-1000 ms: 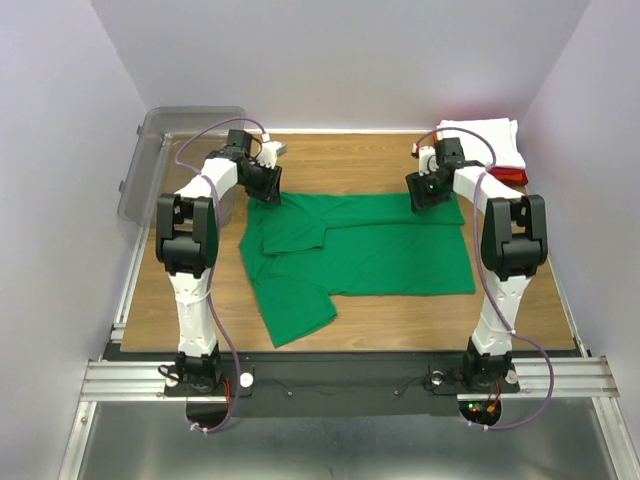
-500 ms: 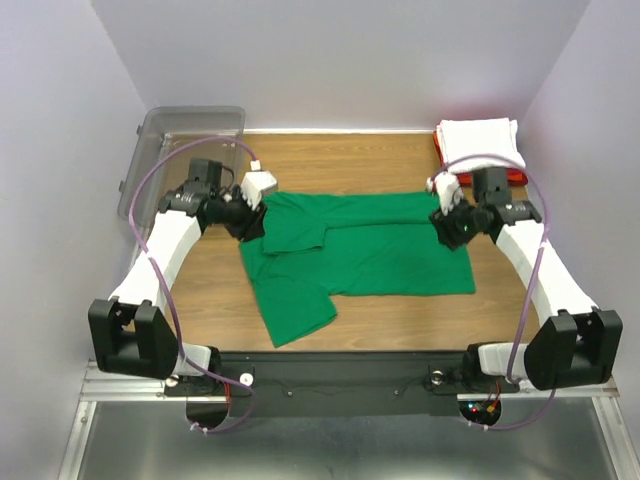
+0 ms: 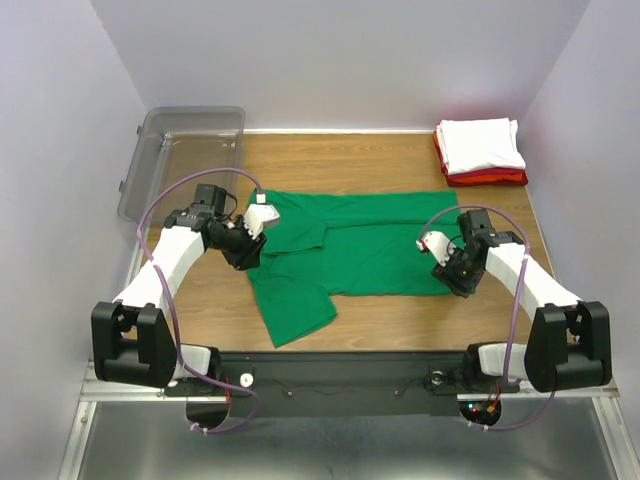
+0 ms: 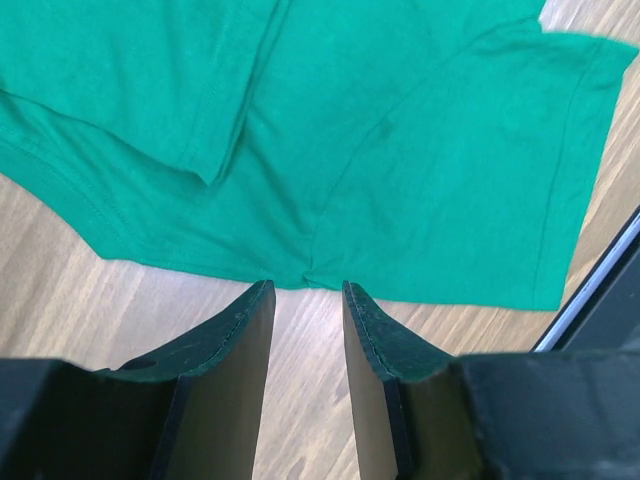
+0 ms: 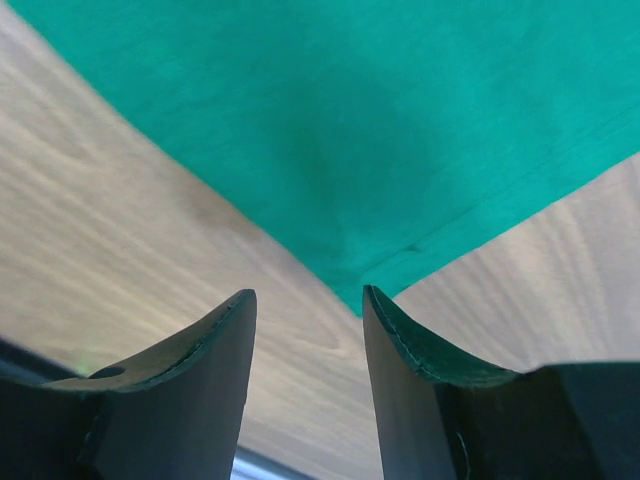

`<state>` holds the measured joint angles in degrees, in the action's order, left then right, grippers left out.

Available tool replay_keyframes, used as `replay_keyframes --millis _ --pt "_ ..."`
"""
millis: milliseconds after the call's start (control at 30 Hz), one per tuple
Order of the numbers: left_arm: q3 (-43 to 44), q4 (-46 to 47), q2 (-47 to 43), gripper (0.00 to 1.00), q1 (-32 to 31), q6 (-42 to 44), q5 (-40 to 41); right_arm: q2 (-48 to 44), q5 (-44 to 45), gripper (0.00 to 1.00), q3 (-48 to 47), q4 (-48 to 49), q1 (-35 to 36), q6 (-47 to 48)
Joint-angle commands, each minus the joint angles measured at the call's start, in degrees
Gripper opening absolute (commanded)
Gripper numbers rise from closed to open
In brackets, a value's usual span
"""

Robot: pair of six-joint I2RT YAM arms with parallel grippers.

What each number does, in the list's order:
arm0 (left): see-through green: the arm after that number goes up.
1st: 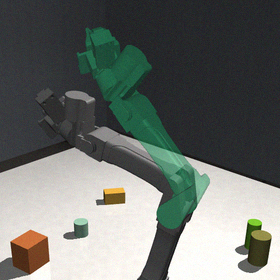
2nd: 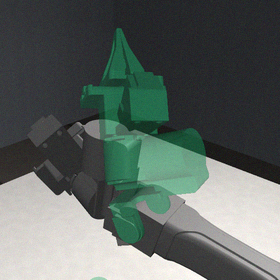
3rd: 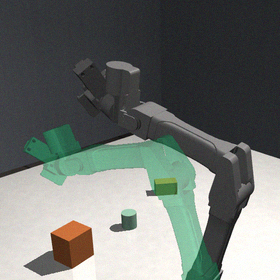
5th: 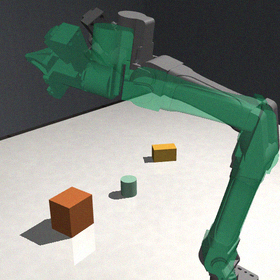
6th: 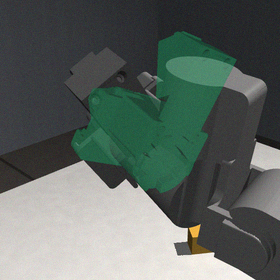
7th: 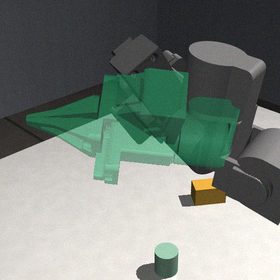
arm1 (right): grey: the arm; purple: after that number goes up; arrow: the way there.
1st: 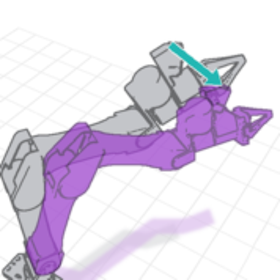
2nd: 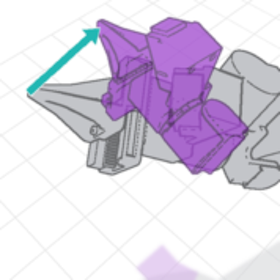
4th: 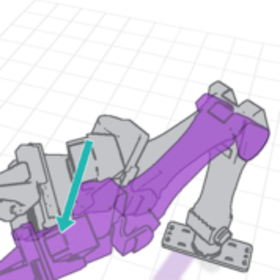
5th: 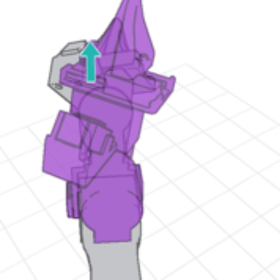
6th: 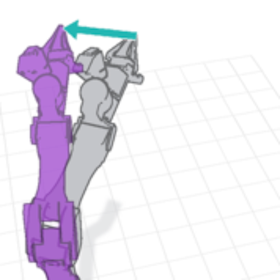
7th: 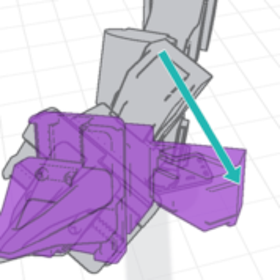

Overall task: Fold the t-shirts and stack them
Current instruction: Fold the tshirt

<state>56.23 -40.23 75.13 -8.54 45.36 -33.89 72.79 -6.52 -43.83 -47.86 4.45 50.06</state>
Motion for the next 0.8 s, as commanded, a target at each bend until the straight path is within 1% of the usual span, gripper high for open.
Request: replay_keyframes --millis 0,167,267,400,533,567,633,667,700,767 --pt "-1.6 -0.6 -1.7 0.45 0.0 3.1 0.7 0.2 2.9 0.53 1.2 4.8 -0.7 4.0" --pt "-1.9 -1.2 -1.2 0.45 -0.1 4.3 1.4 1.2 3.7 0.52 3.6 6.8 -1.1 6.2" --pt "-2.1 -1.2 -1.0 0.45 -0.3 4.7 2.2 1.6 3.7 0.48 4.3 7.4 -1.3 6.4" --pt "-2.8 -0.8 -1.1 0.45 -1.4 5.3 3.4 1.9 4.7 0.47 6.5 10.1 -1.5 7.3" --pt "-4.8 -0.6 -2.0 0.44 -5.3 6.8 4.4 3.1 5.2 0.3 7.7 11.9 -1.7 8.1" --pt "-5.3 -0.4 -2.9 0.44 -6.0 7.7 4.4 3.4 5.1 0.21 7.6 12.0 -1.7 8.1" --pt "-6.6 0.8 -3.4 0.43 -8.0 7.9 5.0 3.7 4.9 0.09 7.2 12.1 -1.7 7.5" --pt "-7.9 1.4 -3.8 0.43 -9.0 7.8 5.4 3.8 4.9 0.01 7.0 12.1 -1.7 7.3" --pt "-8.5 2.0 -3.8 0.43 -11.2 7.8 6.9 3.8 4.9 0.01 6.8 12.0 -1.7 7.2" --pt "-10.4 4.1 -3.2 0.44 -12.8 7.5 9.4 3.6 4.8 0.01 6.6 12.0 -1.7 7.1"
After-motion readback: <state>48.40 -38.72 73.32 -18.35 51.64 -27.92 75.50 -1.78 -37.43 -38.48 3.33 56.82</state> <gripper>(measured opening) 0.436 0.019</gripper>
